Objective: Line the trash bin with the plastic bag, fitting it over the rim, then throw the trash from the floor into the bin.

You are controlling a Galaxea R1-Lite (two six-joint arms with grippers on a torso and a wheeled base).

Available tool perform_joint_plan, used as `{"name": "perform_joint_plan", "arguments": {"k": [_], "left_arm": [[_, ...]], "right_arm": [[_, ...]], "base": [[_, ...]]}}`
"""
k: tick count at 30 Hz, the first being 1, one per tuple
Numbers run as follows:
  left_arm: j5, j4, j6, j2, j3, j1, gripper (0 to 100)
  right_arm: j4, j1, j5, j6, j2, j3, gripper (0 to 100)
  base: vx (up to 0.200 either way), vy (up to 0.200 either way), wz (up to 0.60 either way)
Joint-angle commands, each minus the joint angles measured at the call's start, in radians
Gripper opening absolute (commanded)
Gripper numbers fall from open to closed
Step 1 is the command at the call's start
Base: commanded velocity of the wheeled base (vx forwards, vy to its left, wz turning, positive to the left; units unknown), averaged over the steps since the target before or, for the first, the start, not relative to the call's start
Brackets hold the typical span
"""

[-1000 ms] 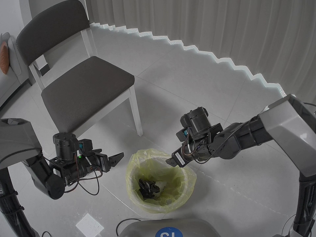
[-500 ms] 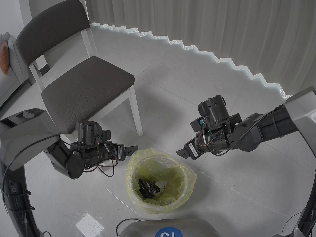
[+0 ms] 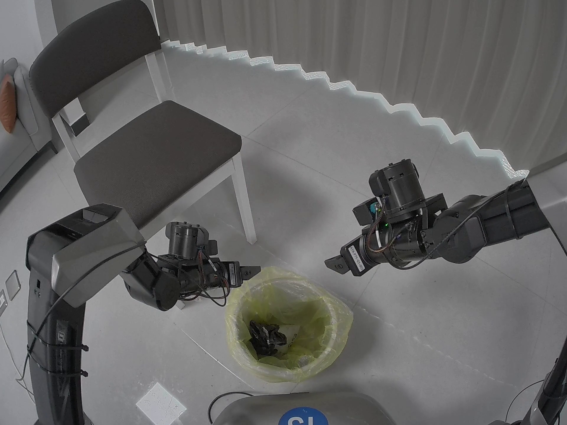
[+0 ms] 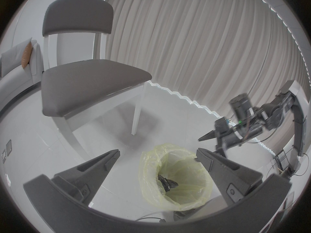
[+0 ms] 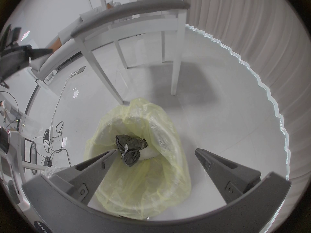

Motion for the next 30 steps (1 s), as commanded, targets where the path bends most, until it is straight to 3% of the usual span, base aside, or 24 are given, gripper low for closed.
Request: {"name": "perform_joint_plan", "arguments": {"k": [1, 19, 27, 28, 30], "left_arm": [[-0.010, 0.023, -0.009, 0.068, -0.050, -0.007, 100], [-0.008, 0.061, -0.009, 0.180, -0.180, -0.018, 100], [-0.007, 0.049, -0.020, 0.169, -0.174, -0.015, 100], [-0.005, 0.049, -0.020, 0.169, -0.174, -0.015, 0], [-0.005, 0.050, -0.021, 0.169, -0.175, -0.013, 0]], "right_arm": [[0.000, -0.004, 0.000, 0.002, -0.003, 0.004, 100], [-0.009, -0.012, 0.001, 0.005, 0.001, 0.041, 100], [-0.013, -0.012, 0.003, 0.005, 0.009, 0.040, 100], [-0.013, -0.012, 0.003, 0.005, 0.010, 0.040, 100], [-0.013, -0.012, 0.003, 0.005, 0.012, 0.041, 100]], "base": [[0.000, 0.000, 0.00], [0.000, 0.000, 0.00], [0.000, 0.000, 0.00], [0.000, 0.000, 0.00], [0.000, 0.000, 0.00]]}}
